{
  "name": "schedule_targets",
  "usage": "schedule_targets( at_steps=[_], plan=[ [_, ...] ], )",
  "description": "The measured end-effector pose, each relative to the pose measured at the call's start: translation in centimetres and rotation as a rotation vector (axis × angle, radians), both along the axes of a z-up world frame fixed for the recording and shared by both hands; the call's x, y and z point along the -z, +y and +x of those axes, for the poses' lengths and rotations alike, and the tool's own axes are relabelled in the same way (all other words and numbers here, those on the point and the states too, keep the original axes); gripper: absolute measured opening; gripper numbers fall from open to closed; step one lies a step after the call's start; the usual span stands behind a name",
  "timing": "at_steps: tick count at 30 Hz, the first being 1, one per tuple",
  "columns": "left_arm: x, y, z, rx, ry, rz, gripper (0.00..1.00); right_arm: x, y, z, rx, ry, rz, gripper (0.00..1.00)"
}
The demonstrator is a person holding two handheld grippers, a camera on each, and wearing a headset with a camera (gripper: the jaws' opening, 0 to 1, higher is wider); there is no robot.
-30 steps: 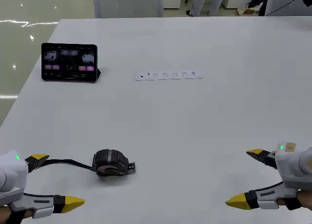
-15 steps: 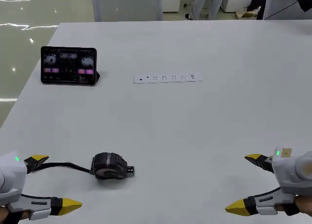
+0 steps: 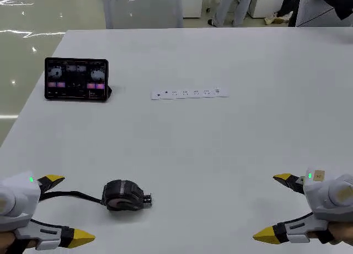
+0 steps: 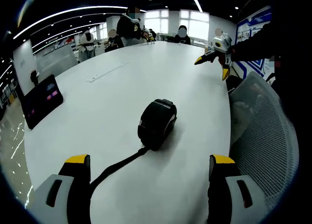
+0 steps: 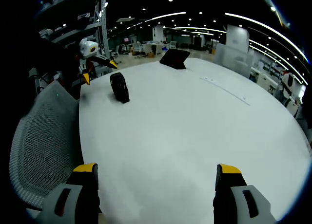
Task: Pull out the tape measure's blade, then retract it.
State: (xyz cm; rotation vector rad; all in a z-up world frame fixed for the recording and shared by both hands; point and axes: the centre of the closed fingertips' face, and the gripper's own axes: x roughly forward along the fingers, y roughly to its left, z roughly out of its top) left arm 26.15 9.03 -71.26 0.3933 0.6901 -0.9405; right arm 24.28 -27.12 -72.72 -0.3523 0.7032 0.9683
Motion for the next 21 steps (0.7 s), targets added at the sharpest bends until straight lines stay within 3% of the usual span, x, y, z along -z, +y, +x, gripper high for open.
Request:
schedule_targets(
  at_steps=[2, 8, 10, 13, 15, 21],
  plan=[
    [0.2, -0.4, 0.0, 0.031, 0.014, 0.018, 0.99, 0.2, 0.4, 0.3, -0.008, 0.008, 0.0, 0.99],
    [-0.1, -1.4, 1.0, 0.074, 0.003, 0.041, 0.99, 0.2, 1.7, 1.0, -0.015, 0.016, 0.008, 0.99],
    [0.0, -1.7, 1.0, 0.114, 0.001, 0.071, 0.99, 0.3, 2.2, 1.1, -0.028, 0.012, 0.006, 0.99],
    [0.2, -2.6, 0.6, 0.176, 0.031, 0.085, 0.99, 0.5, 3.0, 1.4, -0.051, 0.004, -0.005, 0.99],
    [0.3, -2.9, 0.9, 0.199, 0.03, 0.098, 0.99, 0.0, 4.0, 2.0, -0.044, -0.001, 0.028, 0.99],
    [0.6, -4.1, 1.5, 0.242, 0.044, 0.124, 0.99, -0.3, 6.0, 3.5, -0.041, -0.002, 0.055, 0.99]
  ],
)
